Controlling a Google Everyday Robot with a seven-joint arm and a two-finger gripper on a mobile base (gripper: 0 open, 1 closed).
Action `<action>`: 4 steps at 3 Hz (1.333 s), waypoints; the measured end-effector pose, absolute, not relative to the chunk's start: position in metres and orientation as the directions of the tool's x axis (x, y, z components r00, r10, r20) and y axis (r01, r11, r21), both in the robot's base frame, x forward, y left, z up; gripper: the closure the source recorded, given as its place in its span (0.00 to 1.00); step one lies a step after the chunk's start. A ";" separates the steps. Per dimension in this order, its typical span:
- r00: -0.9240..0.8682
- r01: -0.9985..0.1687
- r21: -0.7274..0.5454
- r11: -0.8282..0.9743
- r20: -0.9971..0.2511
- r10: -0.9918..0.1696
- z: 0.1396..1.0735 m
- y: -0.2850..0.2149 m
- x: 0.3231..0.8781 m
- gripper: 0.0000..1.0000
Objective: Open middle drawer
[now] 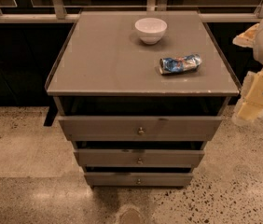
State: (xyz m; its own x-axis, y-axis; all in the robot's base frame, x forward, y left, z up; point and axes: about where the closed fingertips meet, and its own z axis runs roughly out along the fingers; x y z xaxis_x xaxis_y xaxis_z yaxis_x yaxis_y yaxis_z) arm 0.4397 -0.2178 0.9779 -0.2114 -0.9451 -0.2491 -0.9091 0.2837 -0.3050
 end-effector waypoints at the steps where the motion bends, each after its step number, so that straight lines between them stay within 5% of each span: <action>1: -0.208 -0.888 -0.323 0.327 -0.352 -0.913 0.950 -0.219 0.417 0.00; 3: -0.320 -0.845 -0.177 0.504 -0.588 -0.743 0.806 -0.224 0.421 0.00; 4: -0.317 -0.811 -0.223 0.541 -0.611 -0.726 0.806 -0.231 0.441 0.00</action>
Offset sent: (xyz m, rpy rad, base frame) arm 0.0348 -0.0408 -0.1721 0.4947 -0.3429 -0.2886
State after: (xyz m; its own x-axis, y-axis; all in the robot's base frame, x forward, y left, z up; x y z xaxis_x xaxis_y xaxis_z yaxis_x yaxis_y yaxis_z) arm 0.4411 -0.2305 0.8061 -0.3167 -0.7259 -0.6106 -0.8107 0.5413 -0.2231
